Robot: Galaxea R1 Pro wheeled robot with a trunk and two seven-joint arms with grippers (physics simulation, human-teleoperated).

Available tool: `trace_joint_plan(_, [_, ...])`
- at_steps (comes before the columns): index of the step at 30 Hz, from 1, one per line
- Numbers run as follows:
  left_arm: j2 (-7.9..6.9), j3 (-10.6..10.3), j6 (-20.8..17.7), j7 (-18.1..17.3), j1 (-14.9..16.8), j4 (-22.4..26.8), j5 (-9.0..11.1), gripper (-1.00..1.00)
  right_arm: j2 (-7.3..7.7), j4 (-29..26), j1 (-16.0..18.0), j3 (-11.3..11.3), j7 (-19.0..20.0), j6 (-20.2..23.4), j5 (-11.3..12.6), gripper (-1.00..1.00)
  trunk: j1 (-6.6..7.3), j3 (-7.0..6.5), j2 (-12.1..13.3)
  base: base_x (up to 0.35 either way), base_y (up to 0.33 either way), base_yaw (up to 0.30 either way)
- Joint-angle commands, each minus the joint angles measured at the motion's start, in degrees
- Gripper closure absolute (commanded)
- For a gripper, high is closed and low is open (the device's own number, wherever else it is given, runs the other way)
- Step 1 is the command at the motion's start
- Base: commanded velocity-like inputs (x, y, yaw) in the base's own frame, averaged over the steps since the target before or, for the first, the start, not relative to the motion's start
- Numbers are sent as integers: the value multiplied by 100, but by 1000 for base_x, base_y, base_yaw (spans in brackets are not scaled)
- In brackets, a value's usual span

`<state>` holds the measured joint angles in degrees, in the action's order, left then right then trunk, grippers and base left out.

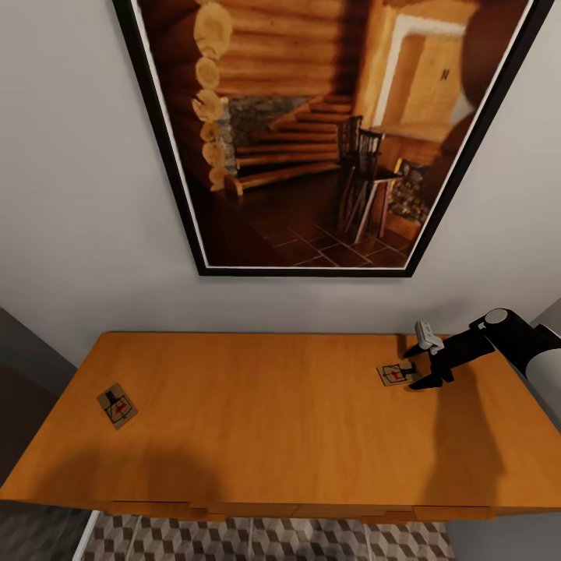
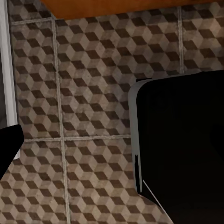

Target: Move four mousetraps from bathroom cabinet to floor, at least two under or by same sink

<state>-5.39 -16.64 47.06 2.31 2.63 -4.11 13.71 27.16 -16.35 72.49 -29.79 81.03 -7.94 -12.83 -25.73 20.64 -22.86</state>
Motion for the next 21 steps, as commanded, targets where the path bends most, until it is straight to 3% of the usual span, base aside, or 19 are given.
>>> trace_joint_plan(1, [3,-50,31,24,11,-20,18,-100,-1,0,-6,-27,-17,-67,-70,-100,-5,11,-6,0,0,0])
trace_joint_plan(6, [3,-50,31,24,11,-20,18,-100,1,0,-6,-27,-17,-67,-70,-100,-5,11,-6,0,0,0])
trace_joint_plan(7, [3,-50,31,24,10,-20,18,-100,4,0,-6,-27,-14,-67,-70,100,-5,11,-6,0,0,0])
trace_joint_plan(21, [3,-50,31,24,11,-20,17,-100,7,0,-6,-27,-10,-67,-70,100,-5,11,-6,0,0,0])
